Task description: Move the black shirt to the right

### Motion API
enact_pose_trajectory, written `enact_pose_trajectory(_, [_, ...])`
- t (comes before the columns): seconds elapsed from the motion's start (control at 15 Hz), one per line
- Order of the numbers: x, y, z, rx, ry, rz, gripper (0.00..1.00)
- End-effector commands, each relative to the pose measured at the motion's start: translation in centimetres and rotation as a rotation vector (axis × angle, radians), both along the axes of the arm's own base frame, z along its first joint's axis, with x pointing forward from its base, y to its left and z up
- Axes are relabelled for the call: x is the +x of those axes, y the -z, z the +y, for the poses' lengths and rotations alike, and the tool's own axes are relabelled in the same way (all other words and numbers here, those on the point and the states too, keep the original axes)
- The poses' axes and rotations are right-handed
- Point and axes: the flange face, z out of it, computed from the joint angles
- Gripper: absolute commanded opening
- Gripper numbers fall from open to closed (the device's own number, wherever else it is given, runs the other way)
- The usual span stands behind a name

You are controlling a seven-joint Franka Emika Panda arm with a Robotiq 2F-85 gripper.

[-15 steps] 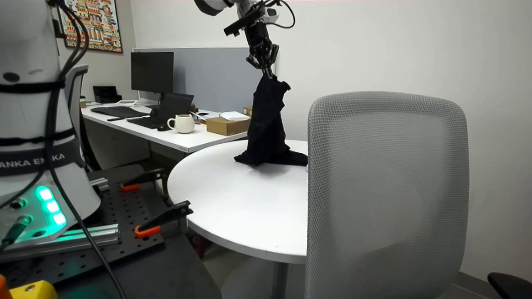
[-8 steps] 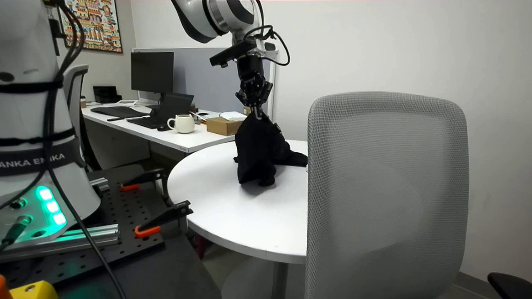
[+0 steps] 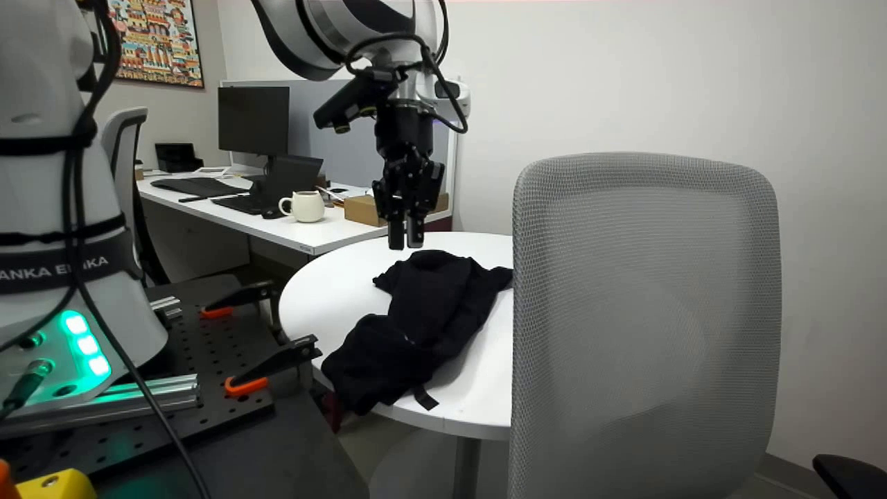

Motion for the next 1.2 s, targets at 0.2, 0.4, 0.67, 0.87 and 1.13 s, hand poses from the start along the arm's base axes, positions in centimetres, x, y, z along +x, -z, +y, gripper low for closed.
enact_pose_trajectory(0.2, [-0.4, -2.4, -1.3, -0.004, 0.041, -0.089, 0.96])
enact_pose_trajectory(0.4, [-0.5, -4.9, 1.0, 0.052, 0.059, -0.15, 1.0])
enact_pose_trajectory(0.67, [0.3, -8.4, 8.7, 0.145, 0.017, -0.225, 1.0])
enact_pose_trajectory(0.87, [-1.6, -9.6, 15.4, 0.175, -0.034, -0.235, 1.0])
enact_pose_trajectory(1.13, [-1.1, -9.4, 16.0, 0.161, -0.057, -0.232, 1.0])
